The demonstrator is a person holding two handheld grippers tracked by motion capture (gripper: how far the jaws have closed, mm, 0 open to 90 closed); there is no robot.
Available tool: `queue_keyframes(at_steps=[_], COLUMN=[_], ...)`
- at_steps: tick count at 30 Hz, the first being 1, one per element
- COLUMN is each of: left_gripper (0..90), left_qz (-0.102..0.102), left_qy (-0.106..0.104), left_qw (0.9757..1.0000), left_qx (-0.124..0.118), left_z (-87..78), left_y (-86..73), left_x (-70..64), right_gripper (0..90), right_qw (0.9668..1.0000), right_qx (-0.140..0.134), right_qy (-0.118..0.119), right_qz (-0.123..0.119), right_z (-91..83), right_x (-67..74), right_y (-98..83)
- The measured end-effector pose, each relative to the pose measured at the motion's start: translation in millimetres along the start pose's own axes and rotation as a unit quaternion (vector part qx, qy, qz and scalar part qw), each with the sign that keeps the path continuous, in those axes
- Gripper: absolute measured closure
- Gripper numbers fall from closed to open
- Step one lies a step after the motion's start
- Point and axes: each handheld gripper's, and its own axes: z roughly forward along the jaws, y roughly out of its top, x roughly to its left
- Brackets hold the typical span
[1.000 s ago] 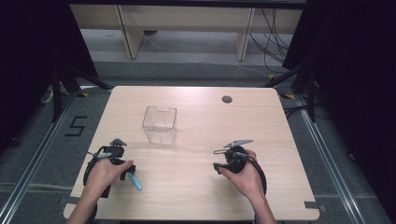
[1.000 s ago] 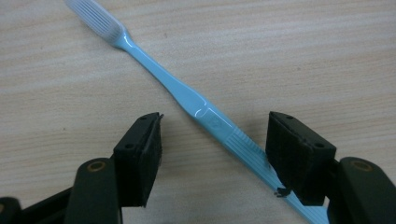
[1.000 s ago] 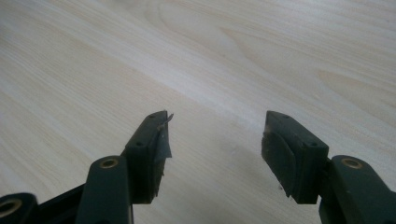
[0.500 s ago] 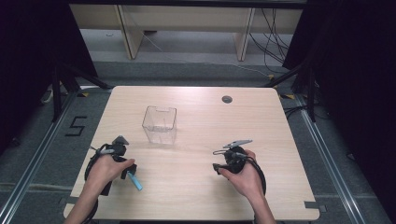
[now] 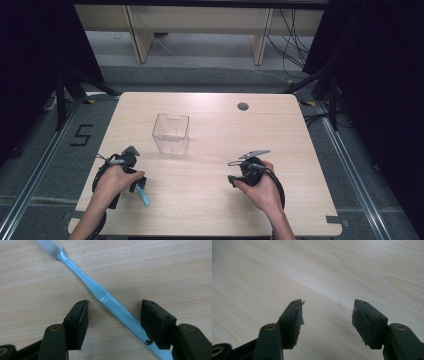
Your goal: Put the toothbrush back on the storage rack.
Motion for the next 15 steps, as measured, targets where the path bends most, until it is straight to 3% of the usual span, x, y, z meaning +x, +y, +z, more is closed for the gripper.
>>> queue_keyframes(at_steps=[8,15], left_gripper=[52.4,57.7], left_qz=[0.024,0.022], left_qy=[0.001,0.001], left_qw=[0.9997,0.9997], left_qx=[0.002,0.009], left_z=[-1.8,-2.5], left_y=[-1.7,-3.3], left_x=[-0.7,-1.6], right_gripper=[41.8,41.8], right_qw=[1.0,1.0], right_qx=[0.002,0.005], right_qy=[0.0,0.004], right_qz=[-0.004,-0.006], right_z=[1.8,2.7], right_x=[0.4,0.8], right_y=[-0.5,-0.9])
